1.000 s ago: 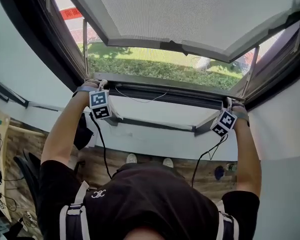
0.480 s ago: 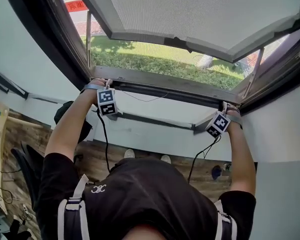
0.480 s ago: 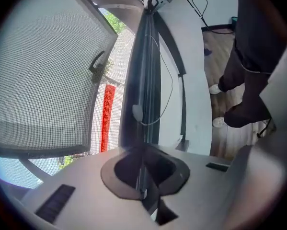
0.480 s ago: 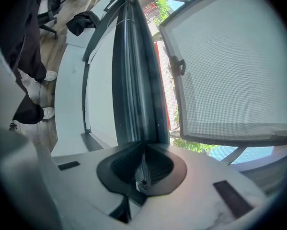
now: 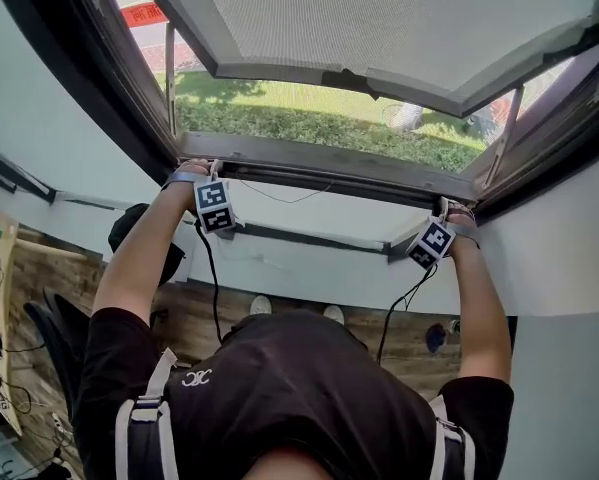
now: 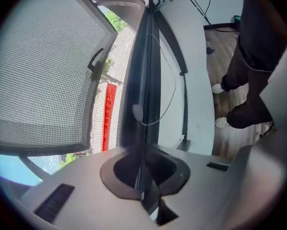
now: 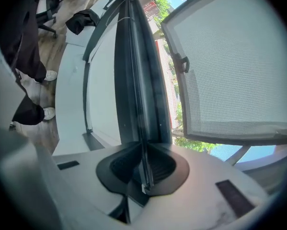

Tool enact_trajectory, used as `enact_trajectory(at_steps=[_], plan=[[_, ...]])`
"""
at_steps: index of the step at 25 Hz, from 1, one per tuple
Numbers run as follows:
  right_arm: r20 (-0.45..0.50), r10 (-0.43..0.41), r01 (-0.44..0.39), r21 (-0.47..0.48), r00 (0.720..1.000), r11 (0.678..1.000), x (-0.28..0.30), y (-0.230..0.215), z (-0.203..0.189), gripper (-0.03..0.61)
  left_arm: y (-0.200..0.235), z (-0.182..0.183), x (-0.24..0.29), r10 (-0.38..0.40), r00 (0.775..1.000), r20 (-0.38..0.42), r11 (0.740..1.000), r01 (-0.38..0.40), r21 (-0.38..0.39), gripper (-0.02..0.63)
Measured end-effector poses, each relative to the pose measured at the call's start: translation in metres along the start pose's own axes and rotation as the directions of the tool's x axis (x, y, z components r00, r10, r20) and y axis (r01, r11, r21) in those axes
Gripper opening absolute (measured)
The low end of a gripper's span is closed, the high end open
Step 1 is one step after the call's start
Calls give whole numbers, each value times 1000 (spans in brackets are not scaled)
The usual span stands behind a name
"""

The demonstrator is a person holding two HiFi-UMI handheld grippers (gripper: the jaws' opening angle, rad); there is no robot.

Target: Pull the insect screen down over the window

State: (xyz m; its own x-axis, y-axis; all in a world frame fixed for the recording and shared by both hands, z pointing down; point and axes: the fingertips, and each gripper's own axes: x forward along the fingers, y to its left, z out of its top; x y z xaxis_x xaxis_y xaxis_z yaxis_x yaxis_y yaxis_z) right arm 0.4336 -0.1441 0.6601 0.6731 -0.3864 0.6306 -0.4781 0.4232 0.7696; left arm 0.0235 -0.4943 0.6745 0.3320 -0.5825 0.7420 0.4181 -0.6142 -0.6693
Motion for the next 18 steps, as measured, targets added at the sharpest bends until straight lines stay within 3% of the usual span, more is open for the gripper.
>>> enact_trajectory(at_steps=[1, 3, 4, 8, 14, 18], plan=[[7, 43, -43, 8, 999, 999, 0, 5, 1, 37, 2, 0, 0, 24, 1000, -4, 1000, -24, -4, 36], [18, 134, -135, 34, 991, 990, -1, 19, 4, 226, 0, 3, 2, 44, 999, 3, 999, -44, -21, 41], [18, 156, -157, 43, 988, 987, -2, 23, 5, 275, -4, 2, 3, 29, 1000, 1, 999, -29, -29, 65], [-7, 160, -160, 22, 987, 987, -1, 28, 3, 267, -18, -4, -3, -57, 998, -41, 998, 57, -1, 135], [-13, 146, -146, -1, 989, 989, 4, 33, 1, 256, -20, -3, 4, -35, 999, -18, 999, 35, -17, 140], [-45, 179, -178, 41, 983, 983, -2, 31, 3, 275, -16, 1, 11, -32, 999, -15, 999, 31, -39, 147]])
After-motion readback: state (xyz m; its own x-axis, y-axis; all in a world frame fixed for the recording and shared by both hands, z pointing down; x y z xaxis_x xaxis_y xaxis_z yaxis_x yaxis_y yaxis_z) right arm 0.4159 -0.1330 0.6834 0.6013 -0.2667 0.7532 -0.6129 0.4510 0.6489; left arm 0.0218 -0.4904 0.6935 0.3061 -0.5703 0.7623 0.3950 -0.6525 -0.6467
